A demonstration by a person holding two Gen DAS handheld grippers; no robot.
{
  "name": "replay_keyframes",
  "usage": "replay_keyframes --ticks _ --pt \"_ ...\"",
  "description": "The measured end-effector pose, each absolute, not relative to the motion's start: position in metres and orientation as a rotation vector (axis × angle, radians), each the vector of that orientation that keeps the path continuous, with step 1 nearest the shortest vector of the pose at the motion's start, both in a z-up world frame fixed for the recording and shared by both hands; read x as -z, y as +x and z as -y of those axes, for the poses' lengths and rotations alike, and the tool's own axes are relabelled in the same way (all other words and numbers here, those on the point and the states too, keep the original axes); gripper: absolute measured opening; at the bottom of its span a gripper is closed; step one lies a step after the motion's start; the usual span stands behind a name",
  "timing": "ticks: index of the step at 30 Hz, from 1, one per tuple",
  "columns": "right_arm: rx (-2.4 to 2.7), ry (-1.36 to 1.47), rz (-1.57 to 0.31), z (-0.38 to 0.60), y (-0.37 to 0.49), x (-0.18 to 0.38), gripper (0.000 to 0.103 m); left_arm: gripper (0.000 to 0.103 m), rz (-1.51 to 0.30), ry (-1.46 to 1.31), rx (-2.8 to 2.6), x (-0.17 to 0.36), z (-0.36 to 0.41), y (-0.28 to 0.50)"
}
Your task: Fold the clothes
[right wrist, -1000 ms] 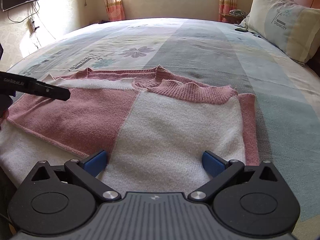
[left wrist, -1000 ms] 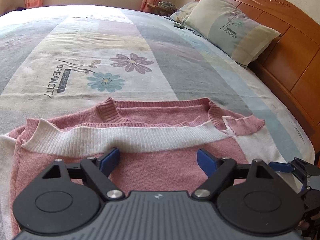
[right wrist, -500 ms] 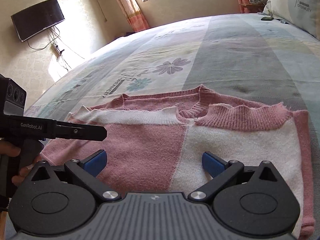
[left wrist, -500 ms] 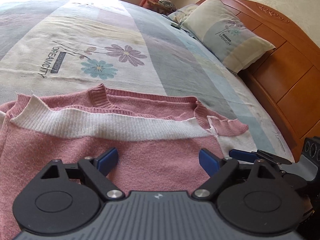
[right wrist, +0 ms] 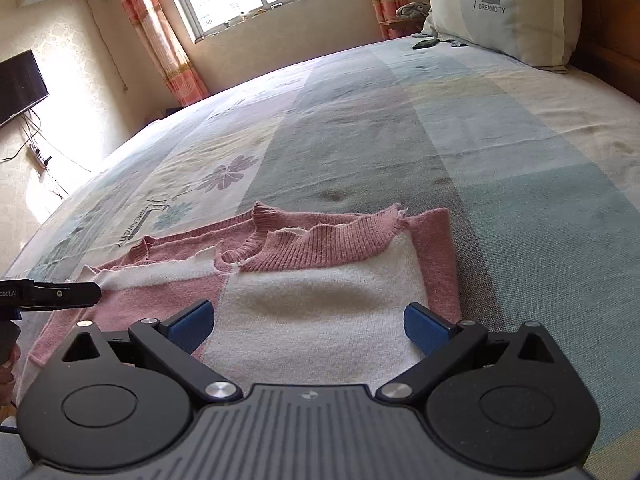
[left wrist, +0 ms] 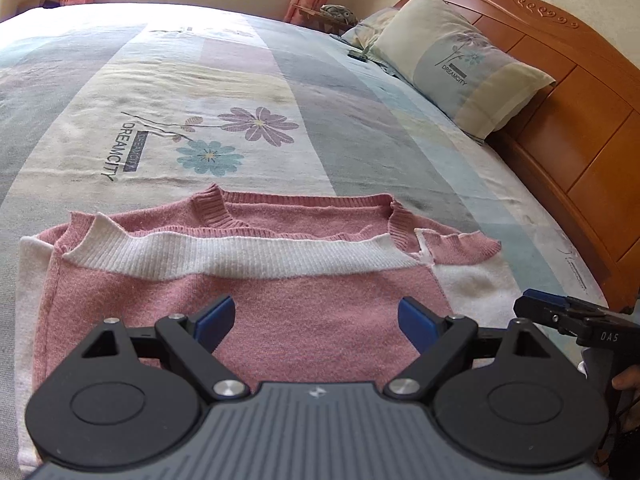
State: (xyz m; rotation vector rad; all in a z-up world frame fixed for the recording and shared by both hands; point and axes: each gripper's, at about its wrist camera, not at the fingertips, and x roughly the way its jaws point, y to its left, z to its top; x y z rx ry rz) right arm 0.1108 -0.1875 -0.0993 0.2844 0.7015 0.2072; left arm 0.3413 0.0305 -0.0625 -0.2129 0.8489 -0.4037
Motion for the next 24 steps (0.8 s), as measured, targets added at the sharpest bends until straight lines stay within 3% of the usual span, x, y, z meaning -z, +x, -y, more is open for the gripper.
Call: replay_keyframes --ticks 6,12,21,24 --pt "-0.182 0.211 -0.757 0.169 0.103 0.104 0.103 0.089 -0.926 -0.230 0.334 0.076 -0.038 0.321" --pt "-0.140 0.212 -0.760 0.172 0.089 0.097 0.103 0.091 -0.849 -0.247 0.313 0.058 -0.056 0.298" --pt "-0.151 0.186 -0.777 0.159 0.067 0.092 0.103 0.092 -0.863 -0.413 0.450 0.067 -0.087 0.341" --pt "-0.151 0.151 -0.795 0.150 0.065 0.095 0.103 0.092 -0.914 -0.342 0.350 0.081 -0.088 0.370"
